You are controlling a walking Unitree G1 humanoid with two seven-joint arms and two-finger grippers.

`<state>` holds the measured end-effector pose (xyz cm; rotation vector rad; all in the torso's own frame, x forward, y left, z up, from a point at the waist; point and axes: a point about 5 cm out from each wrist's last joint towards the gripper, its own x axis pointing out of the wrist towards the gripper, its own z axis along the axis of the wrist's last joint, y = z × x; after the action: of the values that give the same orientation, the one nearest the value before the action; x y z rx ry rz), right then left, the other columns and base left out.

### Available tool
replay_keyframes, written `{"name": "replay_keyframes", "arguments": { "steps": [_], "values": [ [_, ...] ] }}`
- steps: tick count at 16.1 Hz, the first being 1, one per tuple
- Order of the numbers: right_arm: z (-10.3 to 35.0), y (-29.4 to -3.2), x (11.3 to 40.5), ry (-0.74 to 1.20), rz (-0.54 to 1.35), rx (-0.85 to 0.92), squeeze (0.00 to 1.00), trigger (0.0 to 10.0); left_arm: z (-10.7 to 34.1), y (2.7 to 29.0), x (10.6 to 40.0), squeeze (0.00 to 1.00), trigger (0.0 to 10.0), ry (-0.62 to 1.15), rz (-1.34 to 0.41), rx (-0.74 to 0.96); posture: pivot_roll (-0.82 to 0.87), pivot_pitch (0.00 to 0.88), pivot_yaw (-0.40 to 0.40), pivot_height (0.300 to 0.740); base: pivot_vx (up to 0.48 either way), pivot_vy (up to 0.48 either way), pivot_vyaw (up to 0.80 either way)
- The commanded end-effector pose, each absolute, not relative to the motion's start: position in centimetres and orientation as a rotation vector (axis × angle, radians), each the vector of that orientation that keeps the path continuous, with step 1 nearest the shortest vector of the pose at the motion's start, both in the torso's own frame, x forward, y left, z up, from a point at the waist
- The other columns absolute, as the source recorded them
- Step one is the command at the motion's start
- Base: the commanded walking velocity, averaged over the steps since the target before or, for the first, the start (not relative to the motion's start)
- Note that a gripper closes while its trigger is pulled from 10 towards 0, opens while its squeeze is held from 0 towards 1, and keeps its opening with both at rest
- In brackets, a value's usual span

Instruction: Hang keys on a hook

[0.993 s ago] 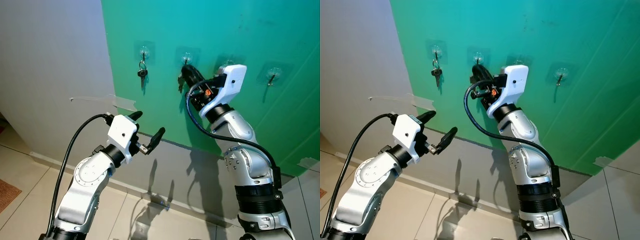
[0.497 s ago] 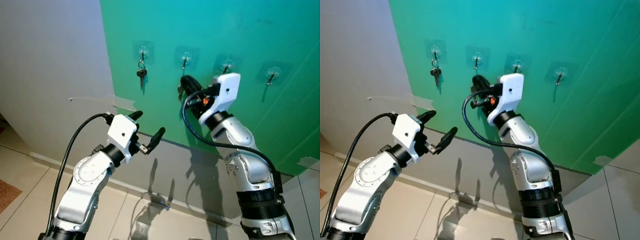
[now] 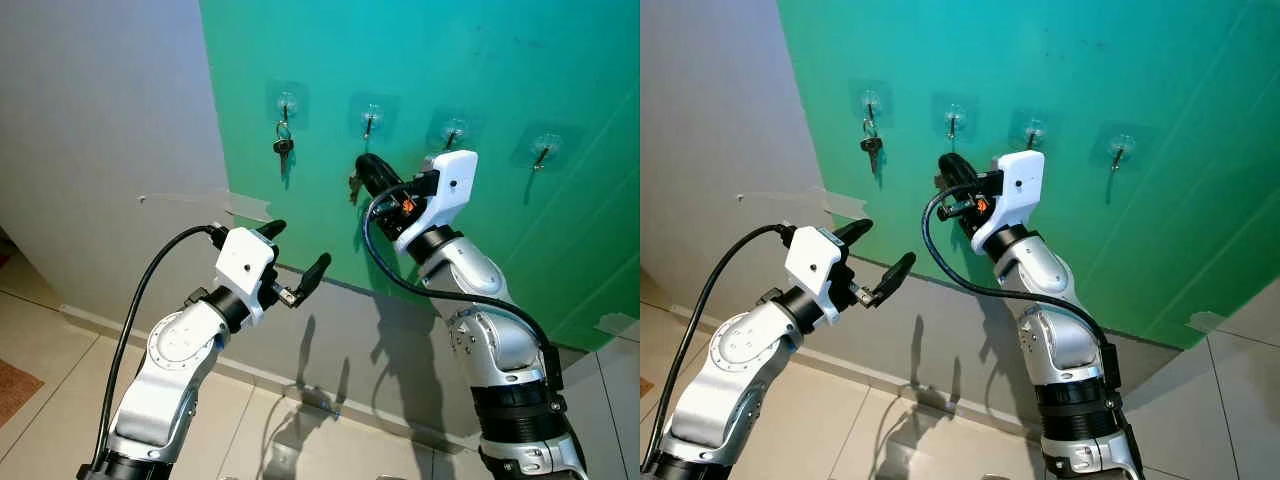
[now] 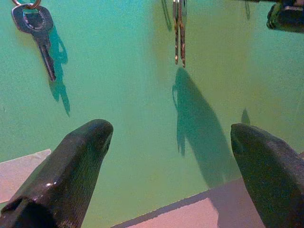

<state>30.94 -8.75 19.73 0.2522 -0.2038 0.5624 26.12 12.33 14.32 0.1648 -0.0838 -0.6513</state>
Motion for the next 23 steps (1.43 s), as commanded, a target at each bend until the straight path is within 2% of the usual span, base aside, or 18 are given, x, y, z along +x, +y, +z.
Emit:
{"name": "replay_keyframes", "arguments": {
  "steps": [1,8,13,17,23],
  "values": [
    [21.3,-9.1,31.0,-0.270,0.563,0.271,0.00,10.0,14.7,12.1,26.3,0.00,10.0,-0.104,-0.662,0.174,-0.06,0.000,-0.042,0.740,0.000,0.000,0.00],
    [22.5,-8.3,32.6,-0.307,0.555,0.275,0.00,10.0,14.7,12.0,26.1,0.00,10.0,-0.104,-0.664,0.173,-0.06,0.000,-0.049,0.740,0.000,0.000,0.00],
    [22.9,-8.7,33.5,-0.303,0.522,0.247,0.00,10.0,14.9,12.0,26.1,0.00,10.0,-0.106,-0.663,0.175,-0.06,0.000,-0.055,0.740,0.000,0.000,0.00],
    [23.5,-8.5,33.3,-0.309,0.543,0.260,0.00,10.0,15.4,12.1,26.3,0.00,10.0,-0.109,-0.667,0.178,-0.07,0.000,-0.045,0.740,0.000,0.000,0.00],
    [24.1,-8.7,31.6,-0.322,0.601,0.288,0.00,10.0,15.9,12.0,26.5,0.00,10.0,-0.110,-0.682,0.190,-0.08,0.047,-0.031,0.740,0.000,0.000,0.00]
  ]
}}
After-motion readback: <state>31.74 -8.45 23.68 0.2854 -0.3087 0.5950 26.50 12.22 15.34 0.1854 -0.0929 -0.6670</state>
